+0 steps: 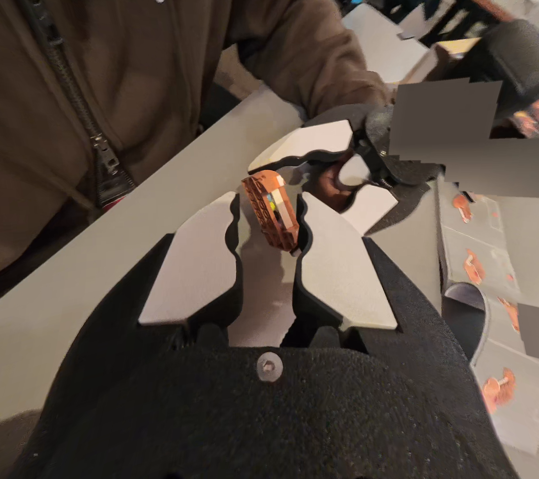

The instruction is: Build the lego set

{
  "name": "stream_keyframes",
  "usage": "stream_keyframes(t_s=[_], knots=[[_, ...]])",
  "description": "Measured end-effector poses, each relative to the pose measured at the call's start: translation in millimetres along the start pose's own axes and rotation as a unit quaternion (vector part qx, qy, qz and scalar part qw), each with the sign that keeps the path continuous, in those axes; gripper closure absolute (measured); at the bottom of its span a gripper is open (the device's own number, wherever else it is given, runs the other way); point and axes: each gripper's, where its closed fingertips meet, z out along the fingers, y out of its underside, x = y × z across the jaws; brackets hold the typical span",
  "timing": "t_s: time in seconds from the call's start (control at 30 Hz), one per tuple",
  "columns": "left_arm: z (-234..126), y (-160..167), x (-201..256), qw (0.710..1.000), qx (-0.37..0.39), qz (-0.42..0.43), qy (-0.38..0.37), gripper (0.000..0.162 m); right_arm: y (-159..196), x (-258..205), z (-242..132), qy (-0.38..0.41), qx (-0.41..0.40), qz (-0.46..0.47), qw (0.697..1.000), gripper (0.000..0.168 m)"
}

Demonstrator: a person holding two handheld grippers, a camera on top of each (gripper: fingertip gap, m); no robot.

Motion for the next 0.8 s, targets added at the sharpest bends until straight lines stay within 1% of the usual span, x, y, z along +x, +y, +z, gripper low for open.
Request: stream_keyframes(t_s=[0.1,0.2,0.4,0.8], knots=[[1.6,-0.3,3.6,1.000,-0.001,0.000,0.010,0.093,1.4,-6.3,11.8,-0.044,-0.041,-0.024,0.998,0.130],[1.9,-0.2,5.4,1.000,-0.003,-0.001,0.015,0.094,2.5,-7.4,20.6,-0.068,-0.068,-0.048,0.994,0.130],[1.0,1.0,7.0,1.000,-0.005,-0.006,0.021,0.093,-2.7,-3.0,24.7,-0.094,-0.069,-0.064,0.991,0.134],[1.8,7.0,6.5,0.999,-0.018,-0.029,0.029,0.093,4.2,-3.5,30.0,-0.126,-0.079,-0.069,0.986,0.146]])
